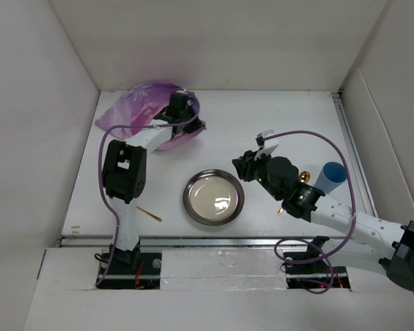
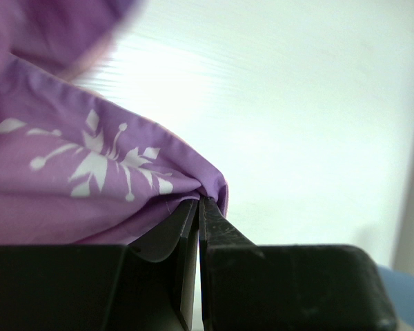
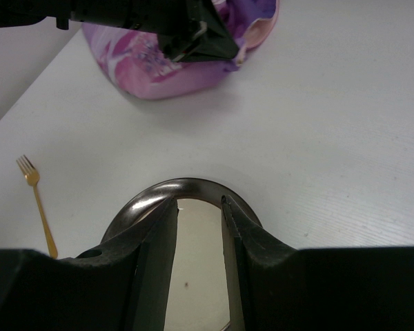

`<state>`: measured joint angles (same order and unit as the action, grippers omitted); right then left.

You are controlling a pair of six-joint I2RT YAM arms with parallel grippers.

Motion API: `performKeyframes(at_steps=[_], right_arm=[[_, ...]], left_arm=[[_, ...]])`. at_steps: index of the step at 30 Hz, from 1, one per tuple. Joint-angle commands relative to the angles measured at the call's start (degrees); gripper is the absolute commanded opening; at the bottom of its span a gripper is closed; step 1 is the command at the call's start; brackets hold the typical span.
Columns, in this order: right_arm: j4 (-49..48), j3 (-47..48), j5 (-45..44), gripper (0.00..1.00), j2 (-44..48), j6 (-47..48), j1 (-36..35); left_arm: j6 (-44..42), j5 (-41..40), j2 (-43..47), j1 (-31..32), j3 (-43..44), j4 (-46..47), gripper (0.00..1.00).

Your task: Set the dinner table for one person

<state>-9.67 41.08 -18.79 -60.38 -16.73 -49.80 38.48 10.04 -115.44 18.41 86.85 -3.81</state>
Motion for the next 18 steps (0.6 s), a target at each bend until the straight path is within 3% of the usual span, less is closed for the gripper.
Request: performKeyframes(at_steps=[1, 2, 3, 4, 5, 7, 10, 12, 14, 17, 18], right_arm=[[-0.18, 2.6, -3.45, 0.37, -0.26, -0.66, 1.9], [0.26, 2.69, -3.62, 0.36, -0.53, -1.45, 2.51], [0.96, 2.69, -4.06, 0.31, -0.7, -2.51, 4.34], [0.8, 2.52, -4.07, 0.31, -0.97, -2.69, 4.36], [1.06, 2.43, -4.59, 0.27, -0.97, -3.3, 5.49], [1.85, 2.34, -5.03, 0.19, -1.4, -4.79, 6.82], [2.46, 1.99, -5.38, 0.02, -1.67, -7.08, 9.37], [1.85, 1.37, -5.04, 0.0, -2.46, -8.05, 10.68], [0.18, 1.28, -2.23, 0.0, -5.43, -9.1, 13.4], [0.89, 3.65, 1.37, 0.24, -10.35, -13.32, 17.62], [0.1, 4.61, 2.6, 0.41, -13.85, -14.11, 18.76]], left_arm=[[3.88, 4.72, -4.69, 5.12, 10.83, 3.29, 0.0], [3.62, 5.24, -6.45, 7.66, 13.76, 2.5, 0.04], [2.49, 7.34, -12.38, 9.69, 19.88, -0.2, 0.21], [2.39, 7.45, -12.44, 9.71, 22.81, -0.23, 0.21], [2.13, 7.53, -14.36, 11.19, 24.4, -1.36, 0.37], [1.08, 7.27, -14.12, 11.73, 24.78, -0.59, 0.5], [-0.94, 4.83, -8.51, 13.14, 19.35, 3.37, 0.52], [-2.88, 1.49, -1.25, 13.14, 15.39, 5.9, 0.51], [-1.4, -8.17, 5.45, 13.14, 4.16, 9.42, 0.45], [2.82, -16.62, 16.54, 8.32, -11.23, 14.79, 0.41], [5.79, -17.68, 19.87, 6.65, -14.05, 14.71, 0.41]])
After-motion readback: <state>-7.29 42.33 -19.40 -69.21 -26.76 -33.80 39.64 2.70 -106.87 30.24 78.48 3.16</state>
